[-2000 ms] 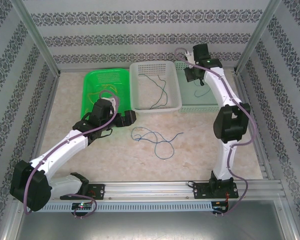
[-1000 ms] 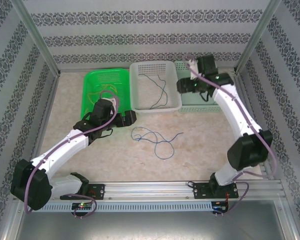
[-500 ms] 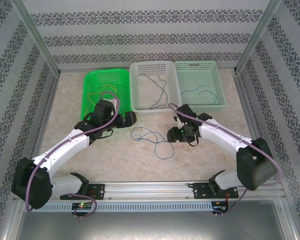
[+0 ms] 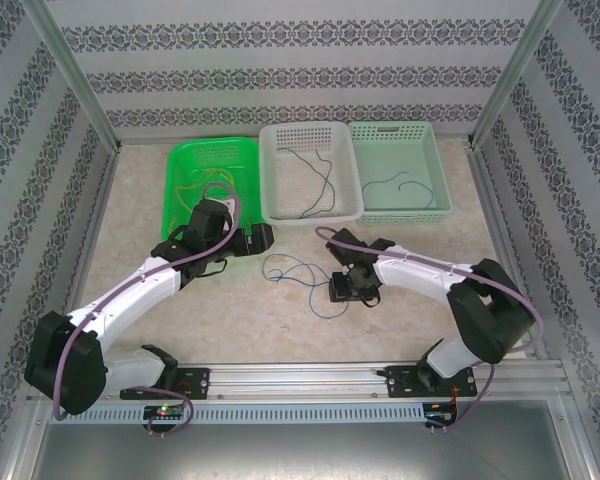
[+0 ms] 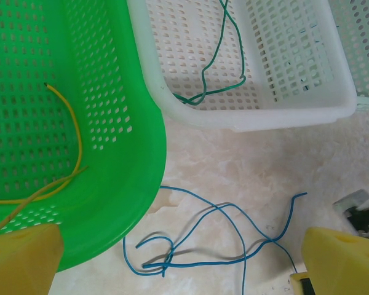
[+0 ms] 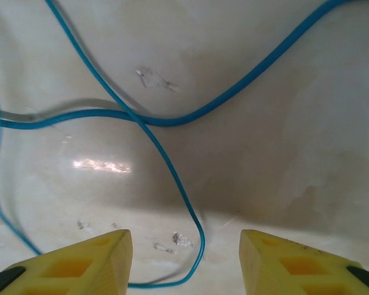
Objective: Untangle the cables
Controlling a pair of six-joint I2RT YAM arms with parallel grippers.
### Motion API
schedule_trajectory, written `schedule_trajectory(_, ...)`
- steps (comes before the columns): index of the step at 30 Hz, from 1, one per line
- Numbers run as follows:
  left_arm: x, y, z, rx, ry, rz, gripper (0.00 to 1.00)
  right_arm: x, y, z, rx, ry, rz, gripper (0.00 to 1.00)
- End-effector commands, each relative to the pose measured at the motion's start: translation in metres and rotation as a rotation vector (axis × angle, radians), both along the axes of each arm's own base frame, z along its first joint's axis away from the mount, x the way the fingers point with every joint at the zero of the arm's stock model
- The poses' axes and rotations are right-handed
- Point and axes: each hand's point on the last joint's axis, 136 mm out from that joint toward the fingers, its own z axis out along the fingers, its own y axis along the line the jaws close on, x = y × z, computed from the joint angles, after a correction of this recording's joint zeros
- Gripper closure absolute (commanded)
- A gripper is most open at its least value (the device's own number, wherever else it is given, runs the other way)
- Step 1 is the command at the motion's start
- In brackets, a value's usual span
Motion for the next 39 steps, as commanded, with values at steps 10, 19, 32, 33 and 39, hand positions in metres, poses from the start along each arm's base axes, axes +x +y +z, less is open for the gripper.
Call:
schedule_trajectory(10,0.007,0.003,0.015,-0.002,-0.043,0.004,0.0,-0.017,-0.004,-0.032,-0.139,0.085,-0.021,0.83)
schedule_trajectory(19,0.007,0.004,0.014,0.008,-0.046,0.002,0.0,0.005,-0.024,0.02,-0.162,-0.12,-0.044,1.0)
schedule_trajectory(32,0.01,-0.01,0.03,-0.053,-0.09,-0.054,0.0,0.026,-0.039,0.171,0.045,-0.576,0.0,1.0)
schedule_trajectory(33,0.01,-0.014,0.034,-0.066,-0.1,-0.069,0.0,0.026,-0.042,0.178,0.046,-0.593,0.002,1.0)
schedule_trajectory(39,0.007,-0.04,0.046,-0.113,-0.143,-0.176,0.0,0.03,-0.047,0.225,0.106,-0.738,-0.007,1.0)
